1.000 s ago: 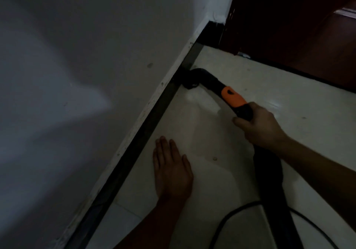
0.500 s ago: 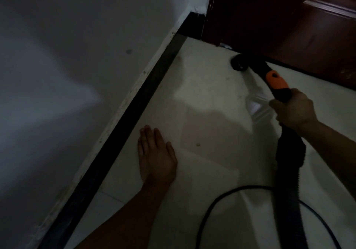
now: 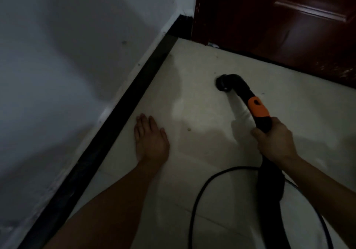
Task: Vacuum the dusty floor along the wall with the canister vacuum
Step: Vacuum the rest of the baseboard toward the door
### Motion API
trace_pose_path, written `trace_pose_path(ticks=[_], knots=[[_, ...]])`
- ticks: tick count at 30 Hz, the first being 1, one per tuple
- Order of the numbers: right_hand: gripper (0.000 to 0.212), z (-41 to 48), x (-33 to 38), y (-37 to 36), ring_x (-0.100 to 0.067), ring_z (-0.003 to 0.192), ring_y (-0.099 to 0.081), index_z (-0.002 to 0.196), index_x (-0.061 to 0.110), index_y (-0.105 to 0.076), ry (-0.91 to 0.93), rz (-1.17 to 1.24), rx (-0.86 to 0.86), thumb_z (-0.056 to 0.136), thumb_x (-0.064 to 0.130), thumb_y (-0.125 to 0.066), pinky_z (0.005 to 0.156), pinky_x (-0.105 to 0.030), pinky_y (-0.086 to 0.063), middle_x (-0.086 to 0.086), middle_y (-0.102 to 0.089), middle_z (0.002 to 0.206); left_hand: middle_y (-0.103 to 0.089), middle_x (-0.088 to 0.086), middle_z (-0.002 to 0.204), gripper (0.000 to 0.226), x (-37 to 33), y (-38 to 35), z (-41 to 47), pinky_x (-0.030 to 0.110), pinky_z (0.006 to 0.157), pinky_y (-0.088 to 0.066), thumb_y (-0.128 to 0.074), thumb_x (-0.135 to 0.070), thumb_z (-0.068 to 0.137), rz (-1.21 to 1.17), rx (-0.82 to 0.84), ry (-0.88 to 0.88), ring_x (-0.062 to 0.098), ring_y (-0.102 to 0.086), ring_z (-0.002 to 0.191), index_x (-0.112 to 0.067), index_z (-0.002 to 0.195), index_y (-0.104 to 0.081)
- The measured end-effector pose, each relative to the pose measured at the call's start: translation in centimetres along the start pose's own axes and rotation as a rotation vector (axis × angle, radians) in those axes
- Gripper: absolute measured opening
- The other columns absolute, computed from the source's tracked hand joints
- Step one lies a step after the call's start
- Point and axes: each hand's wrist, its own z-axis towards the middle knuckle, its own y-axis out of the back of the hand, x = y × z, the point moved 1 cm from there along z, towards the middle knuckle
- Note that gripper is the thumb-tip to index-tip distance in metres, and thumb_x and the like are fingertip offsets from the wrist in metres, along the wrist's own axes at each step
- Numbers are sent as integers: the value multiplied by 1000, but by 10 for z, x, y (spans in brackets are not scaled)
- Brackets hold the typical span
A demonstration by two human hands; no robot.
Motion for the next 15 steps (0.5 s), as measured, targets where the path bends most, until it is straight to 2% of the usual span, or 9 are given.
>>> trace_pose_path(ticks=[3, 6, 8, 10, 12, 15], knots=[[17, -8, 38, -22, -26, 58, -59, 92, 14, -59, 21, 176, 165, 81, 19, -71, 56, -31, -48, -11, -62, 70, -6, 20, 159, 61, 17, 7, -10, 36, 120, 1, -29, -34, 101, 17, 95, -128, 29, -3, 148, -2, 151, -15], [10, 11, 96, -37, -23, 52, -53, 78, 16, -59, -32, 430, 183, 79, 16, -69, 52, -35, -46, -12, -58, 67, -12, 16, 159, 55, 46, 24, -53, 32, 119, -2, -32, -29, 102, 10, 153, -229, 26, -8, 148, -5, 151, -22], [9, 22, 134, -39, -21, 45, -50, 80, 14, -57, -65, 560, 202, 79, 14, -67, 45, -28, -43, -10, -56, 64, -28, 20, 154, 49, 63, 37, -91, 38, 118, -17, -42, -20, 99, -9, 144, -232, 33, -25, 144, -2, 144, -37], [11, 20, 160, -43, -17, 38, -48, 88, 11, -58, -68, 614, 269, 81, 13, -66, 39, -24, -42, -6, -54, 59, -47, 25, 140, 44, 78, 41, -121, 48, 106, -39, -58, -11, 89, -31, 85, -208, 40, -45, 130, 2, 131, -55], [11, -1, 169, -50, -14, 35, -46, 88, 12, -57, -45, 627, 333, 82, 11, -65, 37, -22, -40, -4, -52, 54, -54, 26, 132, 44, 90, 47, -144, 51, 96, -46, -70, -5, 80, -32, 61, -152, 42, -54, 122, 3, 123, -62], [12, -52, 161, -56, -14, 35, -46, 84, 14, -54, -9, 586, 370, 83, 10, -65, 36, -22, -40, -4, -52, 55, -57, 29, 128, 47, 110, 54, -172, 52, 90, -49, -77, -4, 74, -14, 45, -101, 44, -57, 117, 4, 118, -64]])
